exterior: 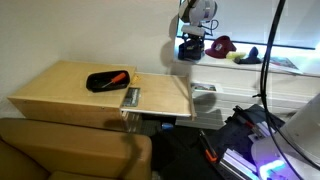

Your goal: Place the screwdriver in the black bowl, move the sticky notes to the windowsill, then unstack the caps

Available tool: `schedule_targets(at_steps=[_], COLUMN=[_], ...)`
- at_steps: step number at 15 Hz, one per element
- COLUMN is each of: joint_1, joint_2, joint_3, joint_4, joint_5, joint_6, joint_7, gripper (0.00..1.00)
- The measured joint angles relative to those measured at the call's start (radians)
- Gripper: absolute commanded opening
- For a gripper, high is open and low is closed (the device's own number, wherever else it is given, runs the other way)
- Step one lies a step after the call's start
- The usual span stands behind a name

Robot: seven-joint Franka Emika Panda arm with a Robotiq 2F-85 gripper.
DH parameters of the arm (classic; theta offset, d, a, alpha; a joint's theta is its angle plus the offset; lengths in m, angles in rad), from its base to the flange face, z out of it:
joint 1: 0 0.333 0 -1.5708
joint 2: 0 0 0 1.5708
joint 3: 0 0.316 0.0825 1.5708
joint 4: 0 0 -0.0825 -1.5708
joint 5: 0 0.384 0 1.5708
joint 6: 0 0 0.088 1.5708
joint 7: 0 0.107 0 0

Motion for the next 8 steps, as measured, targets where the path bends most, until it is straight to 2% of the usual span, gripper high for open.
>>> schedule_targets(at_steps=[3, 8], joint_1=[-0.002, 0.062], joint_2=[0.002, 0.092], joint_3=[0.004, -0.064], joint_4=[0.002, 0.059], joint_5=[-0.022, -0.277], joint_6=[-0.003, -0.081], joint_7=[0.019, 0.236], gripper=[1.0, 1.0])
